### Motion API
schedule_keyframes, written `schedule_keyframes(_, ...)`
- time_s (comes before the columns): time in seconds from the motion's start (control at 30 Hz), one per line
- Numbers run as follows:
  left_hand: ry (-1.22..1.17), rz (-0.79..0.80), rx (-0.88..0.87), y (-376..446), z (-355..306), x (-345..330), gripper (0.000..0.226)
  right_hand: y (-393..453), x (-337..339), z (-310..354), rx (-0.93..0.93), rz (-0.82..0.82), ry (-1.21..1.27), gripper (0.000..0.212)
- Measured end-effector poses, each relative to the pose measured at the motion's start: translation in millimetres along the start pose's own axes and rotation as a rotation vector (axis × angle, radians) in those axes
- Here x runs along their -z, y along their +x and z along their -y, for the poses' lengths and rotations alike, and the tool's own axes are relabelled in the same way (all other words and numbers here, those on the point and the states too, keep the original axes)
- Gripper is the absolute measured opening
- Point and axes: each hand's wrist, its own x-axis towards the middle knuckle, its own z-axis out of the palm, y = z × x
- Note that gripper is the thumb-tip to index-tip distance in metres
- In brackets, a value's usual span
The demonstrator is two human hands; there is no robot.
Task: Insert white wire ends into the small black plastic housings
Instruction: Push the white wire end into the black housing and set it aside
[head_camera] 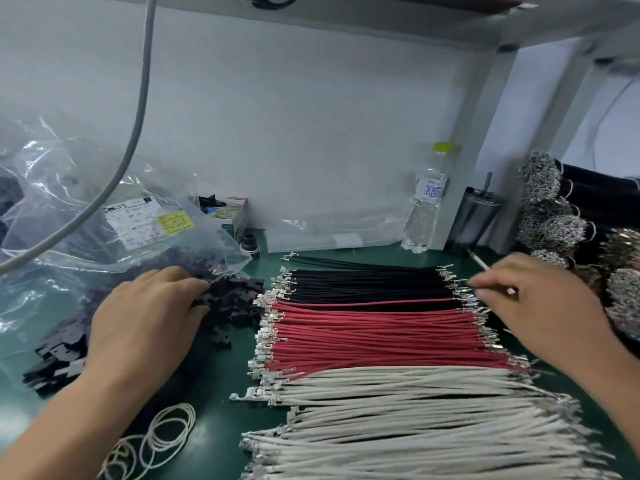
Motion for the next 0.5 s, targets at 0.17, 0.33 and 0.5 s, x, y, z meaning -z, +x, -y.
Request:
schedule_keyframes(0.17, -0.192, -0.189, -0.035, -6, -8, -8, 0.026, 53, -42, 115, 0.22, 0.214, 0.26, 0.017)
schedule_keyframes(0.33, -0.382, -0.247, -0.16, -8, -11, -2, 0.027, 75, -91, 143, 0.176, 0.403, 0.313, 0.028)
schedule_keyframes(0.5, -0.466, -0.233, -0.132, -10, -17, 7, 0.024, 80, -101, 144, 0.158, 0.393, 0.368, 0.006)
